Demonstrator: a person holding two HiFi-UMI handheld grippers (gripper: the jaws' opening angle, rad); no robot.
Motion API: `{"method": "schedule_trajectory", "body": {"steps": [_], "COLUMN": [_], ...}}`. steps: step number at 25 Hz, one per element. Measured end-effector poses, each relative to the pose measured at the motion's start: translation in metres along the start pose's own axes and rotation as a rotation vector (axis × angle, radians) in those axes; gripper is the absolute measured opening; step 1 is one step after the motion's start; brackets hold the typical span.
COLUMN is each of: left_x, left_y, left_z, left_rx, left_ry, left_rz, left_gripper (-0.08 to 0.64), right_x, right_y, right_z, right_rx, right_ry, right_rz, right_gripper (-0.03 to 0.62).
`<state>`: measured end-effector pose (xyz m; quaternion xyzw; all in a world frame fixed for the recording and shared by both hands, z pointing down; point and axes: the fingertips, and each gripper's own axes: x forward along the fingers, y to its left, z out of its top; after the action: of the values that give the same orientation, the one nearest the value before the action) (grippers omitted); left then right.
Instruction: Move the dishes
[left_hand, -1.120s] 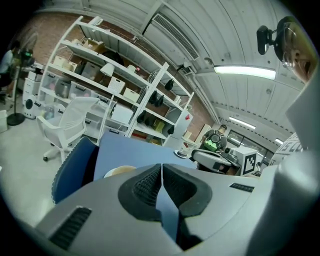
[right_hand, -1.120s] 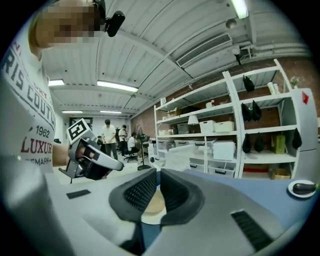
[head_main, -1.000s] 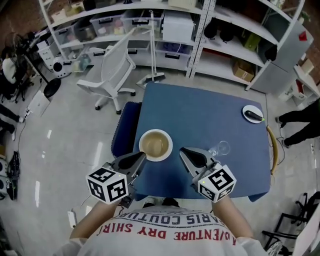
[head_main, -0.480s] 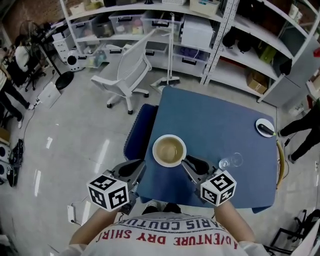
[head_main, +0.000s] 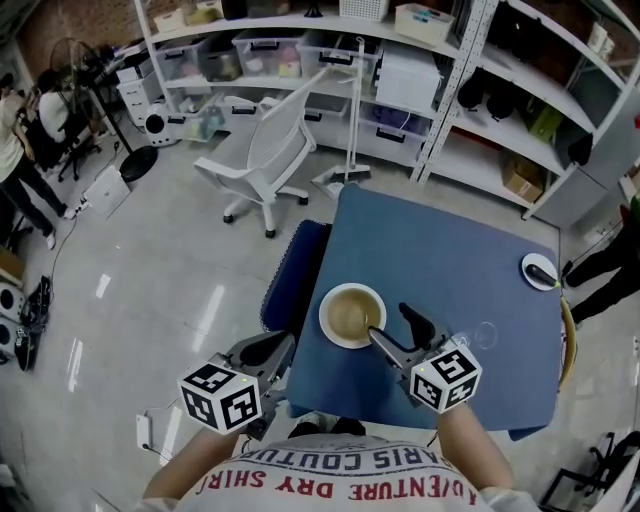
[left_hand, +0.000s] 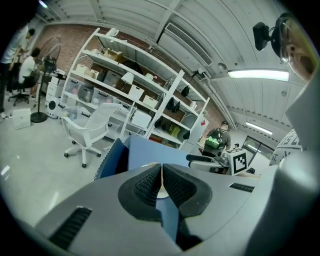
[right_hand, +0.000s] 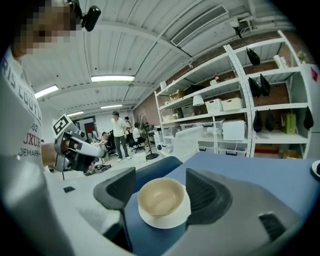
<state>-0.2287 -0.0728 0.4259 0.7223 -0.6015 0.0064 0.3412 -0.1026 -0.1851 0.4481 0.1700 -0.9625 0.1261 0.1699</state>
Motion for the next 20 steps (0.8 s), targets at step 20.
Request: {"method": "schedule_trajectory", "body": {"steps": [20], "left_x": [0.011], "left_y": [0.021], "left_z": [-0.008], "left_rx": [-0.022], "left_ry": [0.034], "left_rz": [0.014], "left_gripper": [0.032], "right_x": [0.059], "right_y": [-0.046], "right_z": [-0.086], "right_rx": [0.287], "right_ry": [0.307], "right_rz": [-0.100], "right_gripper": [0.115]}}
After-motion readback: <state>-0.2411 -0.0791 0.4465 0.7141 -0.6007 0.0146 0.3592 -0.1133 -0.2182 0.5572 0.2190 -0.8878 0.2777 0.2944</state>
